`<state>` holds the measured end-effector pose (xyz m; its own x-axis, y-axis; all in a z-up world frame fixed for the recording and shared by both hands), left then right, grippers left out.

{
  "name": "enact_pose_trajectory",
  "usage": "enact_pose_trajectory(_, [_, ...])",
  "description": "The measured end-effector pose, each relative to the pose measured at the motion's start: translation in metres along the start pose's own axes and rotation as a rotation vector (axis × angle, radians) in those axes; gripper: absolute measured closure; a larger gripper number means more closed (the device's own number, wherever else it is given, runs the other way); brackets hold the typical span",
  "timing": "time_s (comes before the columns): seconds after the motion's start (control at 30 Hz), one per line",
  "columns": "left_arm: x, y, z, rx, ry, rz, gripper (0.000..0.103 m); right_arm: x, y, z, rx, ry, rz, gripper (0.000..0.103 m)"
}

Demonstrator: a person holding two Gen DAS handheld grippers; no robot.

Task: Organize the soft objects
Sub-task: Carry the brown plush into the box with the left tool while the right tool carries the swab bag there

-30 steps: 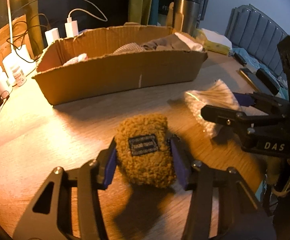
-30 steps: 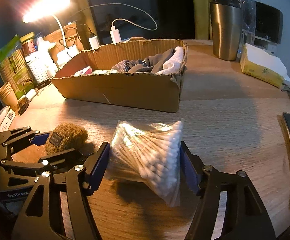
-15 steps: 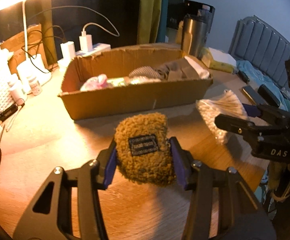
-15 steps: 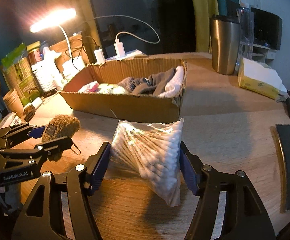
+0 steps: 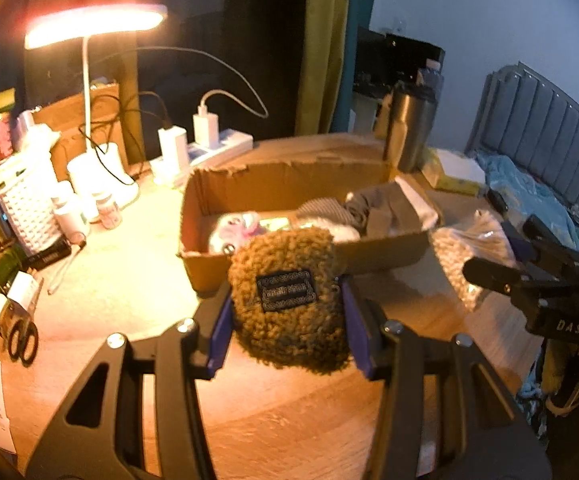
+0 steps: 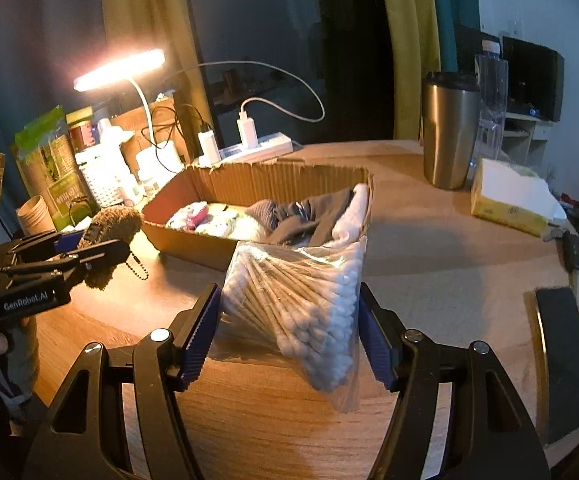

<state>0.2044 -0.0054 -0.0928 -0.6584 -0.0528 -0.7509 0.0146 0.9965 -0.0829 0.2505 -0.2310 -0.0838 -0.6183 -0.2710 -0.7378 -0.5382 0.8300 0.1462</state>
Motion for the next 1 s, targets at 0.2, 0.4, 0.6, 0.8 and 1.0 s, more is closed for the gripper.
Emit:
enact_pose_trajectory(0.2, [-0.011,0.010,-0.008,-0.018,-0.037,-0.009,0.053,-0.012,0.002,-0.004,-0.004,-0.030,-0.016,0.034])
enact_pose_trajectory(0.4, [-0.022,0.020,-0.013,-0.039,-0.069,-0.020,0.053,-0.018,0.003,-0.002,-0.009,-0.032,-0.025,0.034])
enact_pose_trajectory(0.6, [-0.030,0.030,-0.014,-0.037,-0.099,-0.043,0.053,-0.030,0.003,0.002,-0.014,-0.042,-0.024,0.034])
enact_pose_trajectory(0.8, [-0.037,0.039,-0.005,-0.035,-0.103,-0.062,0.053,-0.042,0.010,0.012,-0.035,-0.054,-0.038,0.034])
enact_pose_trajectory(1.0, [-0.043,0.048,0.004,-0.029,-0.102,-0.070,0.053,-0.052,0.013,0.027,-0.047,-0.059,-0.040,0.034])
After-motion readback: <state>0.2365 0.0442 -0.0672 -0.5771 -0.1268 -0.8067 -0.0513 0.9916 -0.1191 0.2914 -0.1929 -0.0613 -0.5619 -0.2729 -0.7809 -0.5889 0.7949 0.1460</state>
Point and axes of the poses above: each gripper's, at about its wrist camera, not at the fingertips, and z roughly the way its jaws point, y to its left, x to its underside, the point moved 2 cm from there along z, roughly the way its jaws point
